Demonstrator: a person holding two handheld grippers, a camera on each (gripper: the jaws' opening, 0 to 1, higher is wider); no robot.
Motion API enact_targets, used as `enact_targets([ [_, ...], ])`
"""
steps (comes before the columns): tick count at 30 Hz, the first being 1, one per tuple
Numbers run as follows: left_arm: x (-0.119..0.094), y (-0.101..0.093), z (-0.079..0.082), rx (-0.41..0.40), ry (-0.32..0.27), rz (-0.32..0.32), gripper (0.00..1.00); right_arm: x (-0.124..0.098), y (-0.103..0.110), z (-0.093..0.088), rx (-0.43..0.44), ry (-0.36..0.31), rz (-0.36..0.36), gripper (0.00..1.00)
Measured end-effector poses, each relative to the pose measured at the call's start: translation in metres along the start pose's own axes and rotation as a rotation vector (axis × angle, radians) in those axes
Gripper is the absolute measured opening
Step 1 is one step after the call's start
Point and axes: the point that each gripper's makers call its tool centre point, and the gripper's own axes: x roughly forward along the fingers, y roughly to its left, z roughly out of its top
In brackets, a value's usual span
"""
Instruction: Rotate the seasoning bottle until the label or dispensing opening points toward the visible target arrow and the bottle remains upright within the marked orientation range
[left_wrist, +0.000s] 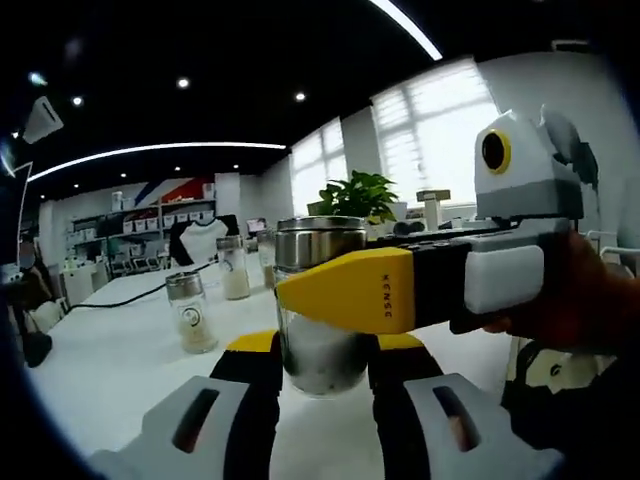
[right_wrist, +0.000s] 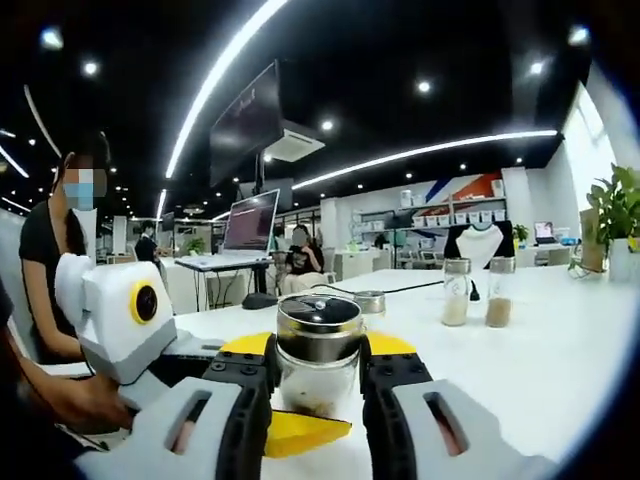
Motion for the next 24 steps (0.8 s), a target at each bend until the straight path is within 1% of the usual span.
enact_targets([
  [1,0.001,-0.002,0.0,0.041,-0.017,-0.032,0.36,-0.001,-0.001,-0.001,0.019,0.0,0.017,0.3],
  [2,0.001,-0.005,-0.001,0.039,-0.016,-0.058,0.37,-0.003,-0.001,-0.002,0.037,0.009,0.027,0.3],
  [3,0.0,-0.01,-0.004,0.004,-0.002,-0.106,0.37,-0.004,0.0,-0.004,0.058,0.019,0.055,0.3],
  [4,-0.002,-0.014,-0.004,-0.015,-0.005,-0.16,0.38,-0.004,0.001,-0.004,0.06,0.016,0.076,0.3],
  [6,-0.004,-0.018,-0.001,-0.052,-0.012,-0.205,0.38,-0.007,0.006,-0.002,0.065,0.014,0.132,0.3],
  [7,-0.007,-0.019,0.004,-0.054,-0.039,-0.231,0.39,-0.009,0.008,0.001,0.073,0.008,0.158,0.3],
  [9,-0.01,-0.018,0.011,-0.061,-0.084,-0.249,0.39,-0.012,0.009,0.007,0.109,-0.017,0.179,0.3],
  [11,-0.013,-0.019,0.016,-0.068,-0.114,-0.278,0.43,-0.015,0.01,0.009,0.115,-0.027,0.209,0.3],
  [12,-0.014,-0.021,0.019,-0.082,-0.13,-0.292,0.45,-0.016,0.012,0.009,0.107,-0.028,0.22,0.3],
  [13,-0.016,-0.023,0.022,-0.099,-0.145,-0.309,0.44,-0.017,0.014,0.009,0.087,-0.027,0.236,0.3],
  [14,-0.018,-0.024,0.027,-0.116,-0.174,-0.324,0.43,-0.019,0.018,0.008,0.067,-0.024,0.264,0.3],
  [15,-0.02,-0.024,0.032,-0.133,-0.202,-0.333,0.44,-0.02,0.019,0.008,0.07,-0.027,0.276,0.3],
  [16,-0.022,-0.025,0.036,-0.163,-0.217,-0.345,0.44,-0.022,0.023,0.01,0.082,-0.045,0.298,0.3],
  [17,-0.022,-0.025,0.035,-0.176,-0.21,-0.352,0.45,-0.023,0.025,0.012,0.089,-0.054,0.314,0.3],
  [18,-0.022,-0.025,0.034,-0.172,-0.206,-0.353,0.45,-0.024,0.027,0.014,0.089,-0.063,0.321,0.3],
  [21,-0.022,-0.028,0.036,-0.177,-0.208,-0.356,0.42,-0.022,0.026,0.015,0.092,-0.067,0.318,0.3],
  [24,-0.02,-0.03,0.032,-0.201,-0.173,-0.359,0.39,-0.023,0.027,0.013,0.079,-0.067,0.327,0.3],
])
